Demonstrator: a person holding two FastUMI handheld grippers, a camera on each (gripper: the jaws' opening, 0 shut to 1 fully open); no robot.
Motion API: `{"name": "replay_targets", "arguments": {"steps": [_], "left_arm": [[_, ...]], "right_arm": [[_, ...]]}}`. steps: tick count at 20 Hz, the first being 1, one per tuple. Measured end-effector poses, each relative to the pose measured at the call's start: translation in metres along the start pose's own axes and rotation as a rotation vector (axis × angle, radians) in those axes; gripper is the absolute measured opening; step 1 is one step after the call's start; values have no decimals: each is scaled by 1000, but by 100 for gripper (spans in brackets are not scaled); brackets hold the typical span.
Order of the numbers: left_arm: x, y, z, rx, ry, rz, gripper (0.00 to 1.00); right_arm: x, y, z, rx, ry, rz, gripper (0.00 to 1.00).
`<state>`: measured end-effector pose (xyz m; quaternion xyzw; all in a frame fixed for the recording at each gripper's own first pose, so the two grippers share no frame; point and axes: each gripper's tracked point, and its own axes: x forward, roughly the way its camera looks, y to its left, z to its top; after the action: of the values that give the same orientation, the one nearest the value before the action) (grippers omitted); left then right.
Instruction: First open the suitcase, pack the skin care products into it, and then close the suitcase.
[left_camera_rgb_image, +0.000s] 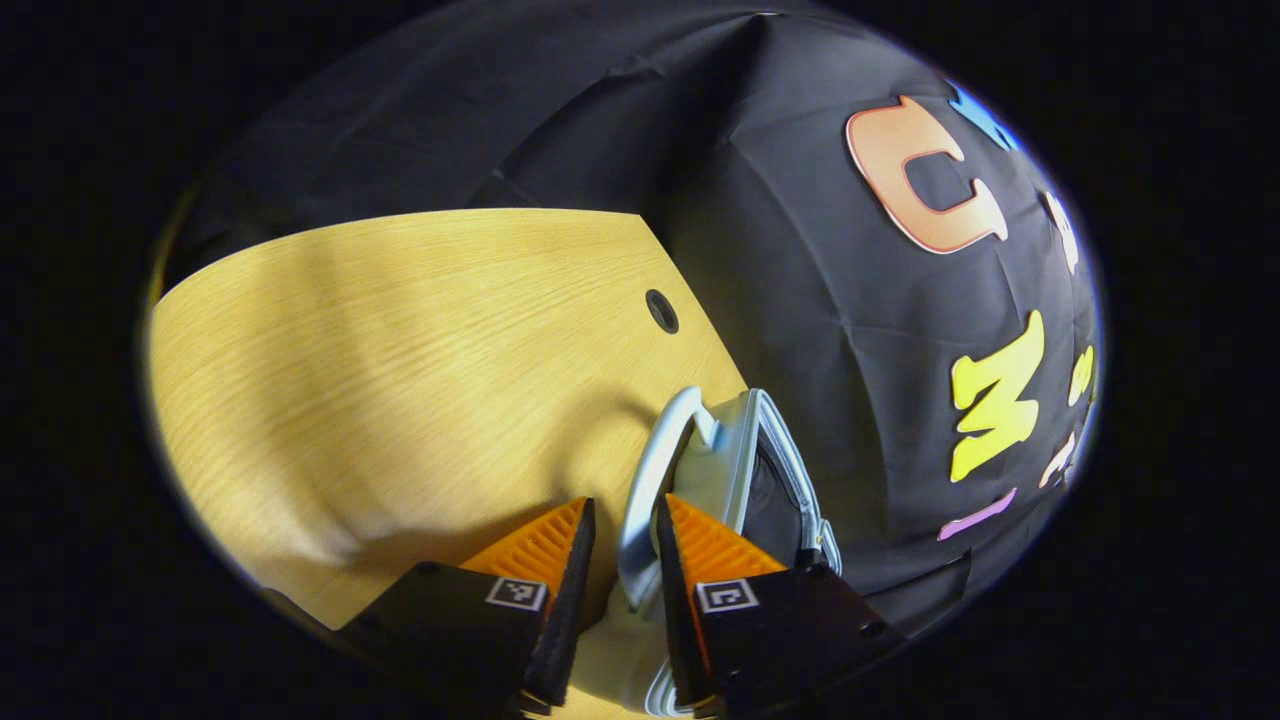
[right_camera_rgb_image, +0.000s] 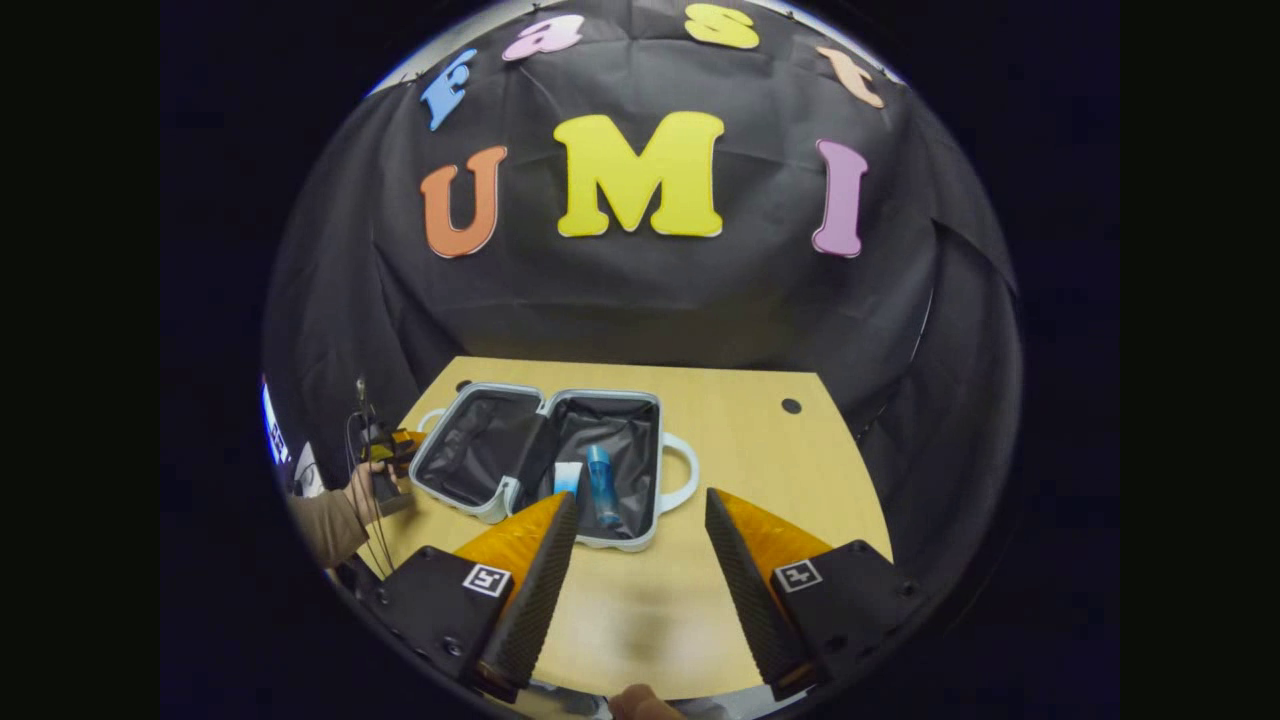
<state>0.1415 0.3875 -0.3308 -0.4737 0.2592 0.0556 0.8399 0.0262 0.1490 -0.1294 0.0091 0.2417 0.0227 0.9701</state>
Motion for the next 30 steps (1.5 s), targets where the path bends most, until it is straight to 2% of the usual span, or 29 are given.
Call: {"name": "replay_targets", "arguments": {"steps": [1,2,5,7,12,17,21,26,30], "left_arm": [[1,-2,0,-9,-7,5,35],[0,0,2,-10,-12,17,20],[-6,-6,5,-37,-33,26,14],[-12,-16,11,-15,-64,36,10],[-39,-78,37,134,-158,59,8],[-67,-169,39,414,-273,67,7],[-91,-241,6,649,-364,81,7],[-90,-318,-64,873,-422,86,6],[-77,-360,-137,975,-394,60,7]], "right_arm": [[-7,-1,-1,14,-4,-1,77],[-12,-4,-3,24,-12,-7,77],[-26,-22,-4,37,-43,-29,77],[-35,-37,-5,40,-65,-41,77],[-57,-81,0,17,-144,-29,76],[-68,-121,0,59,-184,18,79],[-76,-155,9,75,-216,51,79],[-79,-198,15,86,-240,74,80],[-80,-223,7,69,-225,88,81]]}}
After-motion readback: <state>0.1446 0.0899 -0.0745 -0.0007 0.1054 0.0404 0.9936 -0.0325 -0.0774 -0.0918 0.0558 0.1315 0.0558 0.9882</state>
